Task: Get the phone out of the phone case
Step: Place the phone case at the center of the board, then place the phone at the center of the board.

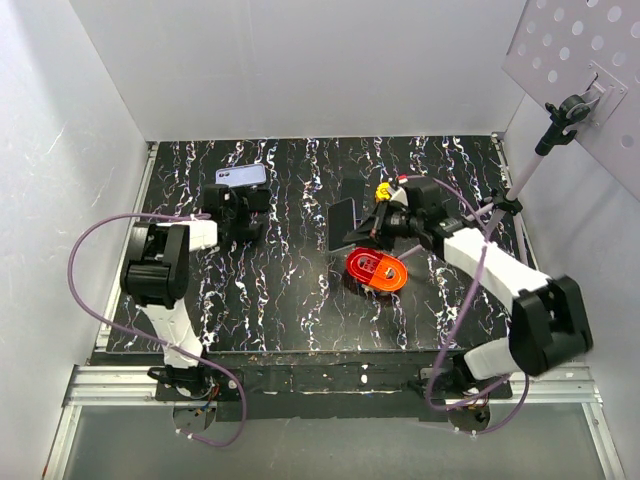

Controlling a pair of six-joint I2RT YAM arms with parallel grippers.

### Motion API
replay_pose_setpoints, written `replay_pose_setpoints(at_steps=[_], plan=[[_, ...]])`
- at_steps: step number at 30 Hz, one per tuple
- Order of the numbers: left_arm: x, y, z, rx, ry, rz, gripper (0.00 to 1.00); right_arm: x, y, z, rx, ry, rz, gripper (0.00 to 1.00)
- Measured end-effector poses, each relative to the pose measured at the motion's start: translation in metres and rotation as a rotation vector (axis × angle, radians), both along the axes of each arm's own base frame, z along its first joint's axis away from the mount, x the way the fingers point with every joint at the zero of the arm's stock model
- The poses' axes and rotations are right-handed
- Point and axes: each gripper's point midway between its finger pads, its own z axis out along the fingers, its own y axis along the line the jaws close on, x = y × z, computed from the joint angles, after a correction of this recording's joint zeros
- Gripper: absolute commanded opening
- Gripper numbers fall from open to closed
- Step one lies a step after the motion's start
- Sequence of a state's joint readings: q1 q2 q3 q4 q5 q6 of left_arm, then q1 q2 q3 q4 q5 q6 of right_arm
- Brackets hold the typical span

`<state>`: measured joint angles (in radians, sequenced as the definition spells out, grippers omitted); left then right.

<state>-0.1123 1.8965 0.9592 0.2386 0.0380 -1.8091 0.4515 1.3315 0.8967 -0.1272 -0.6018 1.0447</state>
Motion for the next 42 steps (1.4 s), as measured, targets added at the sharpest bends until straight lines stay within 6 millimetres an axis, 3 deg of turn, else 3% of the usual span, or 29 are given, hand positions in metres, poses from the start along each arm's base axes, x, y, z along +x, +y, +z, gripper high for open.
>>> replay_pose_setpoints(at_steps=[5, 10, 15, 20, 22, 26, 31, 36, 42], plan=[[-0.053, -0.004, -0.002, 0.103, 0.164, -0.194, 0.98, 0.063, 0.019, -0.013, -0.075, -0.056, 0.017, 0.01], [-0.102, -0.008, 0.036, 0.22, 0.138, -0.374, 0.98, 0.119, 0.037, -0.037, -0.123, -0.093, 0.008, 0.01], [-0.152, -0.037, 0.09, 0.353, -0.045, -0.602, 0.98, 0.155, 0.05, -0.086, -0.172, -0.034, -0.005, 0.01], [-0.206, -0.053, 0.114, 0.46, -0.183, -0.747, 0.98, 0.173, 0.056, -0.125, -0.211, 0.011, -0.009, 0.01], [-0.221, -0.051, 0.121, 0.497, -0.223, -0.772, 0.98, 0.178, 0.057, -0.129, -0.225, 0.003, -0.004, 0.03], [-0.234, -0.044, 0.131, 0.558, -0.27, -0.787, 0.98, 0.19, 0.058, -0.126, -0.252, -0.027, -0.006, 0.07], [-0.24, -0.041, 0.122, 0.589, -0.239, -0.823, 0.98, 0.198, 0.059, -0.132, -0.276, -0.043, 0.014, 0.18], [-0.244, -0.037, 0.12, 0.613, -0.217, -0.841, 0.98, 0.196, 0.053, -0.136, -0.323, -0.034, 0.02, 0.29], [-0.242, -0.036, 0.137, 0.645, -0.231, -0.851, 0.98, 0.192, 0.047, -0.135, -0.369, -0.02, 0.041, 0.42]])
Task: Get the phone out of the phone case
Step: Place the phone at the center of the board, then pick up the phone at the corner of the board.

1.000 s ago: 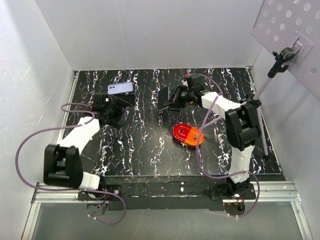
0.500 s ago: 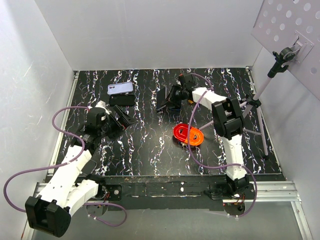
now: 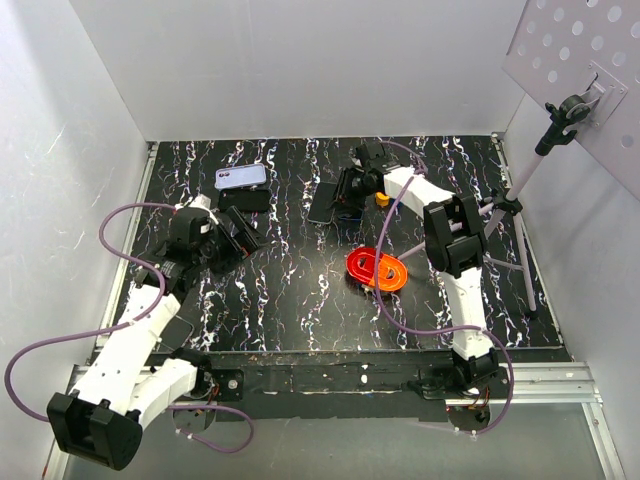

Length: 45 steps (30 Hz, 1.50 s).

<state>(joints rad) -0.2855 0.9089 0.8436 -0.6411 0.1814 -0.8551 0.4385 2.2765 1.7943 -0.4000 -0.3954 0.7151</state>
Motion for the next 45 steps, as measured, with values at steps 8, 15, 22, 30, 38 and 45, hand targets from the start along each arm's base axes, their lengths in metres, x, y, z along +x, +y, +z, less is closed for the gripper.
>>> replay_pose_setpoints(at_steps=[8, 15, 22, 30, 38, 45], plan=[[-0.002, 0.011, -0.007, 0.07, 0.06, 0.029, 0.98, 0.016, -0.005, 0.041, -0.068, -0.099, 0.044, 0.5], [-0.007, 0.052, -0.048, 0.126, 0.283, 0.191, 0.98, -0.039, -0.035, 0.089, -0.114, -0.125, 0.084, 0.5], [-0.023, 0.134, -0.088, 0.139, 0.522, 0.559, 1.0, -0.159, -0.065, 0.172, 0.012, -0.299, 0.121, 0.48], [-0.077, 0.212, -0.137, 0.142, 0.738, 0.935, 1.0, -0.213, -0.085, 0.167, 0.055, -0.305, 0.125, 0.47], [-0.094, 0.242, -0.14, 0.247, 0.758, 1.055, 1.0, -0.232, -0.096, 0.204, 0.11, -0.421, 0.119, 0.47], [-0.105, 0.261, -0.149, 0.283, 0.818, 1.138, 1.0, -0.237, -0.096, 0.21, 0.129, -0.428, 0.119, 0.47]])
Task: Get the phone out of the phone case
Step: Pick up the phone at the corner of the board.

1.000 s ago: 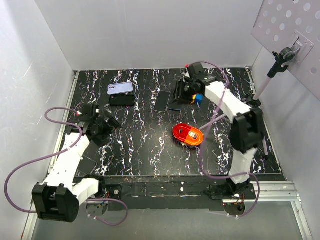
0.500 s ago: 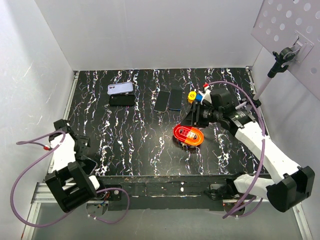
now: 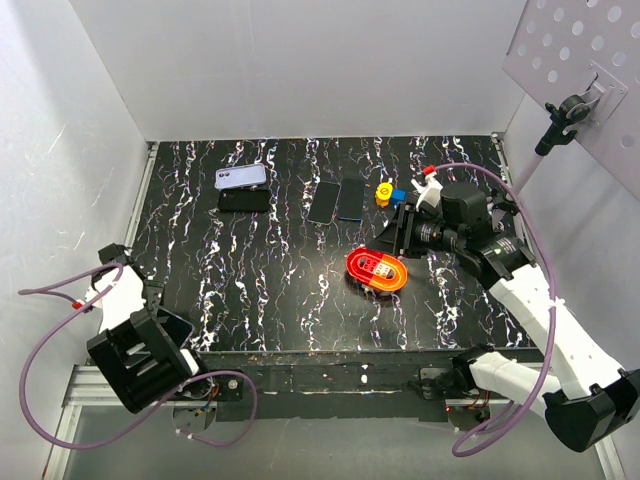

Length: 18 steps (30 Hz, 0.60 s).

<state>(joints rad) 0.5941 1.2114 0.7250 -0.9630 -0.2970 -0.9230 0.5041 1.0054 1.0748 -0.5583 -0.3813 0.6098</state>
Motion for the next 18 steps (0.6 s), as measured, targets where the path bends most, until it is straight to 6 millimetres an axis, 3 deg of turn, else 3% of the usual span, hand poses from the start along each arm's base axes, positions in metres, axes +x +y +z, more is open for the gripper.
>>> replay_pose_setpoints(at_steps=[6, 11, 18], plan=[[-0.004, -0.001, -0.018, -0.012, 0.001, 0.034, 1.0, -0.006, -0.005, 0.003, -0.003, -0.01, -0.006, 0.48], [-0.001, 0.0, -0.019, -0.02, -0.018, 0.042, 1.0, -0.009, -0.007, 0.007, 0.012, -0.026, -0.013, 0.47], [0.004, -0.002, -0.024, -0.032, -0.04, 0.032, 1.0, -0.008, -0.005, -0.003, 0.014, 0.005, -0.022, 0.47]])
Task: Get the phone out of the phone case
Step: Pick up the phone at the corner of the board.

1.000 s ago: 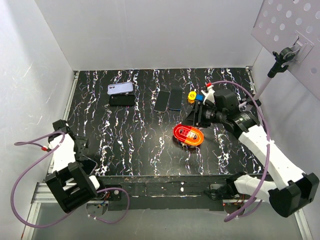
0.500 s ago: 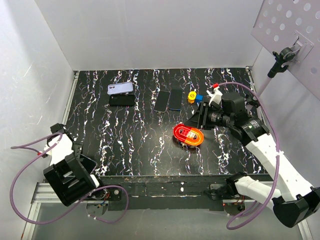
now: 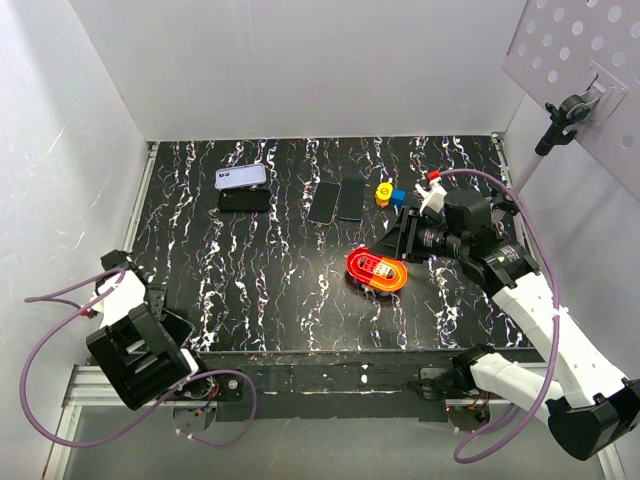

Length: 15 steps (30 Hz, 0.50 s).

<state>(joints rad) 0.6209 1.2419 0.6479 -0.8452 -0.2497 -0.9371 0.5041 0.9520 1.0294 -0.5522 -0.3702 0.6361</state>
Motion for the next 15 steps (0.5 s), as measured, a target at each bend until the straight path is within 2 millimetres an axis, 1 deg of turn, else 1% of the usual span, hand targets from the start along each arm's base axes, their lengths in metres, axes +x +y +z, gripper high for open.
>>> replay_pose_setpoints(at_steps=[2, 3, 5, 8, 12, 15], plan=[[0.002, -0.002, -0.002, -0.01, -0.012, -0.007, 1.0, 0.001, 0.0, 0.0, 0.001, -0.001, -0.001, 0.47], [0.002, -0.003, -0.003, -0.014, -0.022, -0.007, 0.96, 0.001, 0.0, 0.0, 0.002, 0.002, -0.003, 0.47], [0.003, -0.004, -0.005, -0.015, -0.048, -0.004, 0.95, 0.001, 0.001, 0.0, 0.007, 0.002, -0.005, 0.47], [0.005, -0.008, -0.01, -0.031, -0.085, 0.003, 0.94, 0.001, 0.001, -0.003, 0.009, 0.015, -0.009, 0.47], [0.026, -0.013, -0.007, -0.068, -0.164, -0.011, 0.95, 0.001, 0.001, 0.0, 0.02, 0.004, -0.012, 0.47], [0.051, -0.018, -0.003, -0.103, -0.248, -0.031, 0.98, 0.001, 0.002, 0.001, 0.028, 0.004, -0.015, 0.47]])
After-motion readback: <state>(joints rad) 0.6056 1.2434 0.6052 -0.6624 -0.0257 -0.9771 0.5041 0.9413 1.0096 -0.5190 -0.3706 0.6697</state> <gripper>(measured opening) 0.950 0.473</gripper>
